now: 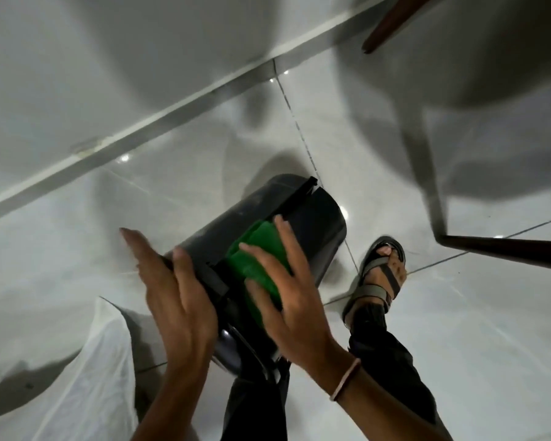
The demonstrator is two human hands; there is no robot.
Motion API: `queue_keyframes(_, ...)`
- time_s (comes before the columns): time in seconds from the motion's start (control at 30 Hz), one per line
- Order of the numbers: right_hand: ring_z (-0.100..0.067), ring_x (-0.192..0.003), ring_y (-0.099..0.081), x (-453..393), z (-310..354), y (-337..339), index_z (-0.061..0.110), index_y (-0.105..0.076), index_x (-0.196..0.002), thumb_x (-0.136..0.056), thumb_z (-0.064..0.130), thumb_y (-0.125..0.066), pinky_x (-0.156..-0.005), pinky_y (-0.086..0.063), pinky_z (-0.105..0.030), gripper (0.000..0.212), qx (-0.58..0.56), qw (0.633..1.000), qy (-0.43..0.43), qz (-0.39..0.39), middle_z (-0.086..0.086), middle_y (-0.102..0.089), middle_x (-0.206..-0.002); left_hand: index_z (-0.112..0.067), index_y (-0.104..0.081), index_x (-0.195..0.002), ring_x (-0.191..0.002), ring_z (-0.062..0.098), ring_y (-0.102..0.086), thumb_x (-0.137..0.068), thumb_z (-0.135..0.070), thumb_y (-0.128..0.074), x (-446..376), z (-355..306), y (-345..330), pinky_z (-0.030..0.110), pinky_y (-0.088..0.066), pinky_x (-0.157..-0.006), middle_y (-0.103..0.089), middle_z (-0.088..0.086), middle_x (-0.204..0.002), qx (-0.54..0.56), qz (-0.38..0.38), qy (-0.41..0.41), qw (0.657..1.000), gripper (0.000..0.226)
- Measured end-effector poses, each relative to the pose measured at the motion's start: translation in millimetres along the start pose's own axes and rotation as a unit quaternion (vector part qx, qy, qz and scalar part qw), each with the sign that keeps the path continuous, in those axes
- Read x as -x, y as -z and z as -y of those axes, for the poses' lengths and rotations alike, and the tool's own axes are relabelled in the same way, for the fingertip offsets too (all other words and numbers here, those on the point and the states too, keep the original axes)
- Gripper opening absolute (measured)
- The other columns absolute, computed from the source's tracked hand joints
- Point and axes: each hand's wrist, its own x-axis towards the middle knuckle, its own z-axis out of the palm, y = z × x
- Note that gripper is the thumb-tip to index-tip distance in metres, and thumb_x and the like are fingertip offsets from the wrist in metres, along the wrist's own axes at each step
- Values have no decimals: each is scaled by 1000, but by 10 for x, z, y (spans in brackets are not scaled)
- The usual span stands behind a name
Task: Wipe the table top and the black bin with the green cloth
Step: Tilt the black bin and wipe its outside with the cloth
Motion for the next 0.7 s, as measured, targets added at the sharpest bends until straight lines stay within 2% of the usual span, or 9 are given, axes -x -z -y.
queue_keyframes(0.07,-23,-162,-14,-116,-167,98,28,-52,-145,-104,32,-53,-127,-22,-21,41,7,994,-76,-76,-6,-12,-174,-32,-6,-168,-165,14,-3,-106,-37,-27,112,69,-5,16,4,-129,-9,-34,-171,-22,42,-61,997,66)
queue_keyframes(0.13,-28,-160,-18,-331,-387,239,25,-53,-145,-103,32,-55,-127,-25,-25,43,20,977,-168,-128,-9,-16,-173,-22,-15,-168,-162,-1,5,-107,-35,-25,229,129,-12,19,12,-129,0,-47,-164,-65,71,-123,988,63)
queue_keyframes(0.2,-31,-158,-24,-486,-533,376,20,-53,-146,-101,36,-54,-128,-29,-45,48,35,965,-221,-136,-11,-24,-170,-17,-14,-168,-165,5,0,-108,-33,-24,297,171,-64,37,12,-133,-3,-24,-174,-83,82,-185,976,63)
queue_keyframes(0.23,-31,-157,-27,-499,-535,418,19,-53,-145,-100,36,-54,-128,-29,-45,49,34,968,-218,-123,-11,-28,-169,-16,-9,-168,-166,12,-2,-108,-33,-24,321,181,-88,46,10,-134,-5,-11,-176,-84,83,-213,970,63)
queue_keyframes(0.33,-25,-159,-24,-222,-297,497,18,-57,-141,-101,24,-59,-127,-24,-20,41,23,994,-108,-11,-8,-27,-169,-20,0,-167,-167,25,-1,-110,-34,-22,426,227,-132,57,4,-133,-6,7,-177,-78,78,-281,953,63)
queue_keyframes(0.4,-22,-161,-18,87,-132,520,16,-60,-140,-100,23,-60,-129,-22,-25,40,27,997,-20,70,-6,-27,-170,-17,-1,-167,-167,25,0,-107,-28,-24,522,229,-139,52,4,-134,-3,6,-177,-35,59,-249,966,65)
queue_keyframes(0.53,-20,-160,-20,355,-160,544,17,-63,-135,-100,26,-60,-127,-28,-31,36,41,993,12,111,-3,-33,-166,-28,-1,-168,-164,7,7,-105,-48,-21,505,207,-159,46,6,-136,3,-8,-178,63,-38,24,997,68)
queue_keyframes(0.6,-21,-157,-28,293,-294,574,15,-62,-135,-101,30,-56,-126,-28,-25,38,57,996,-23,72,-6,-38,-164,-28,1,-167,-165,9,8,-103,-53,-21,473,164,-199,47,4,-136,5,-10,-177,39,-28,17,999,73)
queue_keyframes(0.7,-28,-145,-47,-39,-616,735,11,-60,-137,-99,31,-59,-121,-36,-28,43,76,988,-133,-30,-11,-50,-155,-20,1,-167,-166,12,3,-105,-40,-24,581,100,-325,42,4,-136,0,-5,-178,-37,10,-102,994,70)
